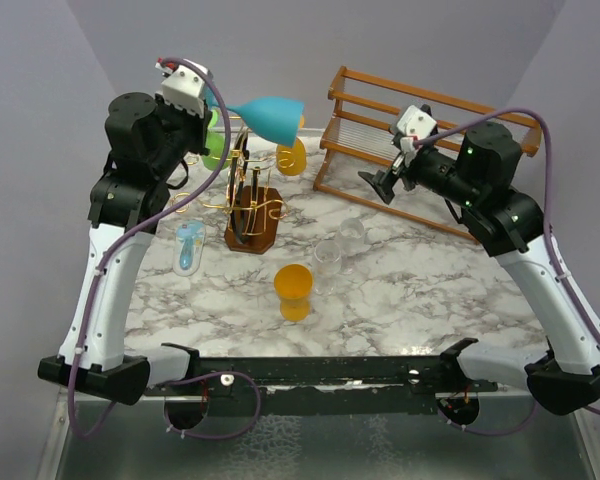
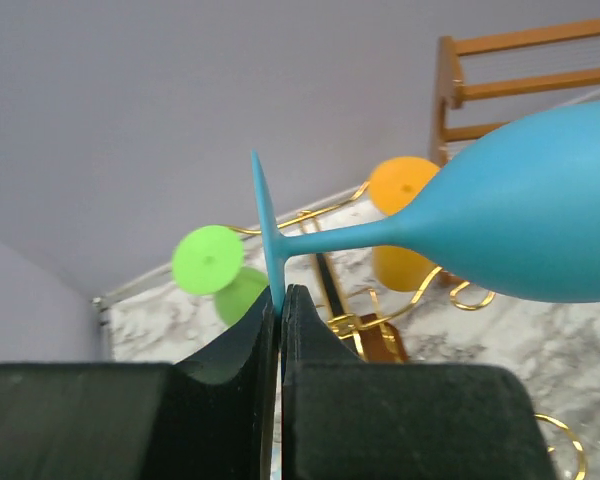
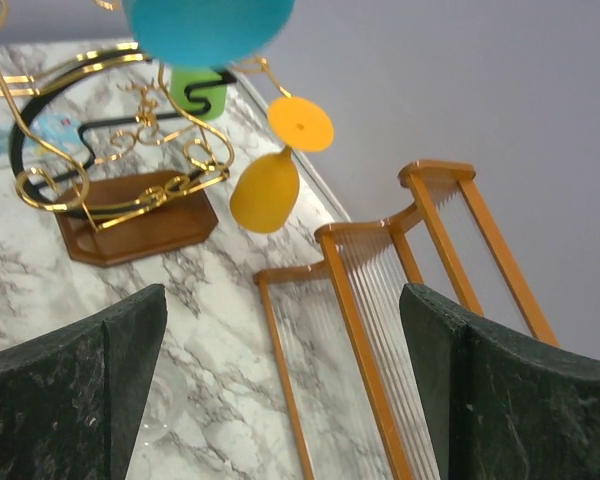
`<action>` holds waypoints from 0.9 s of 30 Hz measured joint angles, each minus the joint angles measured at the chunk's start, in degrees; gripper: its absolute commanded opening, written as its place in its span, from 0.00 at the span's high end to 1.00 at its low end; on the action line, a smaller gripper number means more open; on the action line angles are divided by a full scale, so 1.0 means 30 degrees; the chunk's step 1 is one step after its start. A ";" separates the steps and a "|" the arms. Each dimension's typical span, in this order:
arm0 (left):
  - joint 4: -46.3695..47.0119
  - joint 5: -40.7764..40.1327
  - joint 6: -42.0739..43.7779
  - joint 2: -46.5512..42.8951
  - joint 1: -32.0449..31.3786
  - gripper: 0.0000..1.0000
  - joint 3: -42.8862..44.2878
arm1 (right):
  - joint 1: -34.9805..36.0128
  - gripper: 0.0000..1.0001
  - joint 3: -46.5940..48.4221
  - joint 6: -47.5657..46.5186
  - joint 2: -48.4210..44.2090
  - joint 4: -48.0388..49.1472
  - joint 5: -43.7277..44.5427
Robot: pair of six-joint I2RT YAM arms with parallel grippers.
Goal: Place the wine glass upside down on the wine glass rack
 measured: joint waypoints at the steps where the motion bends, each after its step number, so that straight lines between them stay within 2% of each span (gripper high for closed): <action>1: -0.0109 -0.0474 0.0532 -0.0160 0.0022 1.00 0.0168 | 0.0000 0.00 -0.0321 -0.0277 -0.0066 0.0007 0.0095; 8: -0.0423 -0.4903 0.4568 -0.0831 0.0117 1.00 0.0641 | 0.0000 0.00 -0.3060 -0.1749 -0.0051 0.0372 0.1144; 15: -0.0044 -0.9755 0.8808 -0.0882 0.0117 1.00 0.0495 | 0.0000 0.00 -0.6098 -0.1887 -0.0780 0.1559 0.1435; 22: 0.2273 -1.4061 1.3238 -0.1472 0.0117 1.00 -0.1953 | 0.0000 0.00 -0.8087 -0.1698 -0.1953 0.2922 0.1479; 27: 0.4138 -1.6130 1.6036 -0.1610 0.0117 1.00 -0.4269 | 0.0000 0.00 -0.9012 -0.1523 -0.2295 0.3446 0.1464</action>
